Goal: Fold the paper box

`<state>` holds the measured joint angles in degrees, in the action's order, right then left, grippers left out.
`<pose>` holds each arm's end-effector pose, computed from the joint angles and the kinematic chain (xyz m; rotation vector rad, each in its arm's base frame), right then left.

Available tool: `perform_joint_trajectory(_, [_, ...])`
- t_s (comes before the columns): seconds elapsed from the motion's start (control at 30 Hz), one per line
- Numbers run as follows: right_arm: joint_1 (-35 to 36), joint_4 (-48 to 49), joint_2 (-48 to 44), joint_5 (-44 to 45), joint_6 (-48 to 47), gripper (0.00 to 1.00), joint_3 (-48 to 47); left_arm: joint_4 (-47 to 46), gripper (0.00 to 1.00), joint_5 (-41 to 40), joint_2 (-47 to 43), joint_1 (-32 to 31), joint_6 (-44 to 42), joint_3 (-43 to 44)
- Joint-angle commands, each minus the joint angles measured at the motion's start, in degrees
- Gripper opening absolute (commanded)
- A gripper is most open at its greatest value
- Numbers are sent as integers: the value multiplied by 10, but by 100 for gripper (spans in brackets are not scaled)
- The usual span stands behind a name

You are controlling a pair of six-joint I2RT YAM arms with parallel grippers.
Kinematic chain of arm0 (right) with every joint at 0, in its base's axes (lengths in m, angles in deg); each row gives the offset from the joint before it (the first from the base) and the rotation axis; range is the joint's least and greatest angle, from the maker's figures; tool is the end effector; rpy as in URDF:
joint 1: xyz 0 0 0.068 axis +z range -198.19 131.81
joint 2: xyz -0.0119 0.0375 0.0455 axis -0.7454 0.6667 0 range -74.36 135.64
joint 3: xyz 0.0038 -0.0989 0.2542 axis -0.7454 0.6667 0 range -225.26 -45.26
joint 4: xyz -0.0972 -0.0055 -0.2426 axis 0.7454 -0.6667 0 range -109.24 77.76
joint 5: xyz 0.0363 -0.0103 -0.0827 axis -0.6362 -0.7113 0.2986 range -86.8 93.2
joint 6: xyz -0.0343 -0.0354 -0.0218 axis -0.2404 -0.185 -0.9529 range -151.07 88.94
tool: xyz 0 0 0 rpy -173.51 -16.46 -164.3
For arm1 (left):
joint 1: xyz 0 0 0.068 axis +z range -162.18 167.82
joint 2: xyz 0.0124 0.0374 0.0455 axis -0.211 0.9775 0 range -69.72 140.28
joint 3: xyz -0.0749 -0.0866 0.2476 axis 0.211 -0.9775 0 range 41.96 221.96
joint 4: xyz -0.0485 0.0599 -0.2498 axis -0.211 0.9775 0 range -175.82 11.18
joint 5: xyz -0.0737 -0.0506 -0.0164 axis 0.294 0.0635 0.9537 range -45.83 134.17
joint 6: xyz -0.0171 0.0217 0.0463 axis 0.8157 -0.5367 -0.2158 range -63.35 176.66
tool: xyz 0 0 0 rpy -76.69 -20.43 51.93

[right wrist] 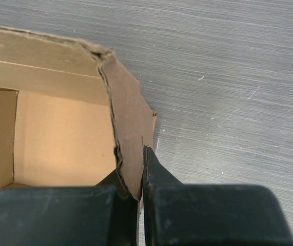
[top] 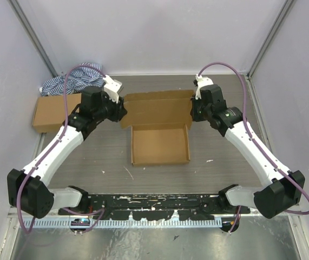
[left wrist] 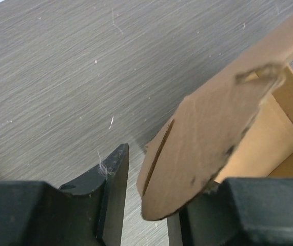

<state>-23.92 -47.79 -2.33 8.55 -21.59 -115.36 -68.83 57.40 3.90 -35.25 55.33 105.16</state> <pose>0.2495 0.1088 0.3497 -0.2362 2.2179 0.2196 0.2671 -0.1226 0.3314 0.5783 1.9863 -0.4715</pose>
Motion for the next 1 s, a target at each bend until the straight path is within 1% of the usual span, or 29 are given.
perform_joint_trajectory(0.0, [4,42,-5,1,16,1,-5,0,41,-20,-38,-2,-36,-25])
perform_joint_trajectory(0.13, [4,50,-3,-8,18,1,1,-27,42,-17,-39,-3,-29,-47])
perform_joint_trajectory(0.23, [4,52,-1,-16,20,1,3,-54,39,-13,-37,-2,1,-60])
perform_joint_trajectory(0.33, [4,51,2,-18,23,1,4,-59,34,-1,-28,-3,41,-48])
perform_joint_trajectory(0.6, [10,57,3,-17,44,1,3,-8,16,-4,15,-3,139,7])
perform_joint_trajectory(0.7, [13,59,11,-10,56,2,-2,-15,12,-3,15,-3,182,10])
perform_joint_trajectory(0.97, [16,70,40,22,115,2,-12,-8,8,3,30,-4,269,18])
